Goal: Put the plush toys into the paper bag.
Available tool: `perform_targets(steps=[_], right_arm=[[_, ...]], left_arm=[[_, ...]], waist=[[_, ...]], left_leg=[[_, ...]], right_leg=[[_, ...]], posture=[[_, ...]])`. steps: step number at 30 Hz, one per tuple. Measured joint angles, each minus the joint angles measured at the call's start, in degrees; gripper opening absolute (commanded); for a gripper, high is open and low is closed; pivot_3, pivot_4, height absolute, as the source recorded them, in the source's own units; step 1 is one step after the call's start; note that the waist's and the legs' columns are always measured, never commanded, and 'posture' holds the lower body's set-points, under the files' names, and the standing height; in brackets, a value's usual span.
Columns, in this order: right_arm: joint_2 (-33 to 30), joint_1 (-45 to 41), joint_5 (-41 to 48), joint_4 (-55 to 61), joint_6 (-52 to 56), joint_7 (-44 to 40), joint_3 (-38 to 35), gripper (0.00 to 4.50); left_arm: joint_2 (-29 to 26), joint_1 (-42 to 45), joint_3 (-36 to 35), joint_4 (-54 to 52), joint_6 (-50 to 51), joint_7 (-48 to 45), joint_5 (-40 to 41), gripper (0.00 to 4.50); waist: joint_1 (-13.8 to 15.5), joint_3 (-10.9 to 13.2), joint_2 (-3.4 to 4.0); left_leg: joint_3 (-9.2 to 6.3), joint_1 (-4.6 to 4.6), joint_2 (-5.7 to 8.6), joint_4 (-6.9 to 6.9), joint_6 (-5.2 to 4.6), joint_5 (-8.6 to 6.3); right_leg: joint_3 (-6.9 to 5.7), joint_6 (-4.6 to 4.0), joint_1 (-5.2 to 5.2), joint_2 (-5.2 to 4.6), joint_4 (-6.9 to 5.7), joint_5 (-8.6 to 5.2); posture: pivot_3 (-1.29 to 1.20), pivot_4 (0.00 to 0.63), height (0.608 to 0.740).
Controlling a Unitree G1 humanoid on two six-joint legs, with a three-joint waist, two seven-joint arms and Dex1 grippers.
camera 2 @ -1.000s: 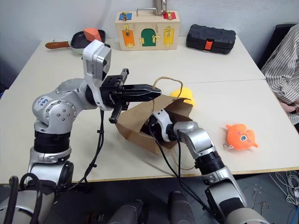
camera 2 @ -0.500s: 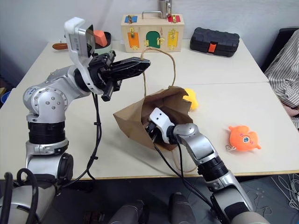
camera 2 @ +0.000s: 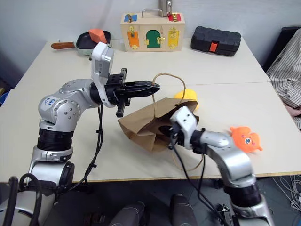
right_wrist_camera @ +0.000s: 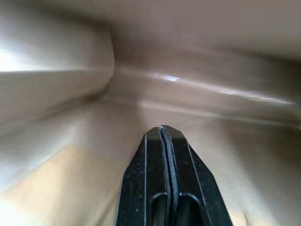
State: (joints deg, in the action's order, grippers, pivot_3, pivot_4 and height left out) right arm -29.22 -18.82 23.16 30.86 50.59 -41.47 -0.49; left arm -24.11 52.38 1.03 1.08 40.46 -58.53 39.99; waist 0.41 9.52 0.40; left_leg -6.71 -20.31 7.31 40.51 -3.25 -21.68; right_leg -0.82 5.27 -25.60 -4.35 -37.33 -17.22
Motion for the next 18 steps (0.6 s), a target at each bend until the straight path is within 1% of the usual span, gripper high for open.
perform_targets(steps=[3,5,10,13,15,17,18], right_arm=[[-4.23,3.02,5.7,6.07,5.98,0.5,-11.09,0.02],[-6.62,4.74,7.8,7.46,8.43,0.94,-16.46,0.02],[-15.78,9.29,9.44,6.54,13.29,1.67,-28.92,0.02],[-18.05,9.08,9.55,3.41,14.43,3.12,-33.03,0.02],[-19.54,9.45,9.22,0.68,15.22,4.1,-33.21,0.02],[-23.87,14.06,7.08,-1.81,15.2,4.15,-33.21,0.02],[-24.79,15.9,6.34,-2.88,15.22,3.94,-33.65,0.18]], left_arm=[[0.29,0.28,0.09,0.3,-0.48,-0.83,-0.16,0.0],[0.14,0.37,0.06,0.52,-0.54,-1.17,-0.3,0.0],[0.01,0.4,0.15,1.45,-1.03,-2.24,-1.39,0.0],[0.12,0.4,0.22,1.46,-1.26,-2.6,-2.01,0.0],[0.4,0.4,0.51,1.46,-1.3,-2.7,-2.11,0.0],[0.47,0.38,0.88,1.41,-1.31,-2.74,-2.17,0.0],[0.22,0.35,0.8,1.43,-1.3,-2.73,-2.18,0.0]], waist=[[0.68,0.01,-0.01],[1.01,0.01,-0.02],[1.23,0.03,-0.04],[1.02,0.03,-0.06],[1.03,0.03,-0.05],[1.29,0.03,-0.05],[1.41,0.05,-0.08]], left_leg=[[0.03,-0.01,0.0,-0.05,0.0,0.0],[0.04,-0.01,0.0,-0.11,-0.01,0.0],[0.12,-0.01,0.0,-0.17,-0.04,0.02],[0.15,0.03,-0.03,-0.23,-0.02,0.03],[0.22,0.04,-0.03,-0.29,-0.01,0.05],[0.19,0.04,-0.04,-0.36,-0.02,0.06],[0.17,0.03,-0.05,-0.36,-0.02,0.06]], right_leg=[[0.04,0.0,0.04,0.0,0.26,0.0],[0.07,0.0,0.04,0.01,0.38,0.0],[0.12,0.01,0.05,0.0,0.36,0.01],[0.14,0.01,0.05,0.02,0.37,0.01],[0.2,0.01,0.02,0.01,0.35,0.01],[0.19,0.01,0.01,0.01,0.35,0.01],[0.17,0.01,0.02,0.02,0.35,0.01]], posture=[[0.0,0.15,0.74],[0.0,0.15,0.74],[0.0,0.15,0.74],[0.0,0.15,0.74],[0.0,0.15,0.74],[0.0,0.15,0.74],[0.0,0.15,0.74]])
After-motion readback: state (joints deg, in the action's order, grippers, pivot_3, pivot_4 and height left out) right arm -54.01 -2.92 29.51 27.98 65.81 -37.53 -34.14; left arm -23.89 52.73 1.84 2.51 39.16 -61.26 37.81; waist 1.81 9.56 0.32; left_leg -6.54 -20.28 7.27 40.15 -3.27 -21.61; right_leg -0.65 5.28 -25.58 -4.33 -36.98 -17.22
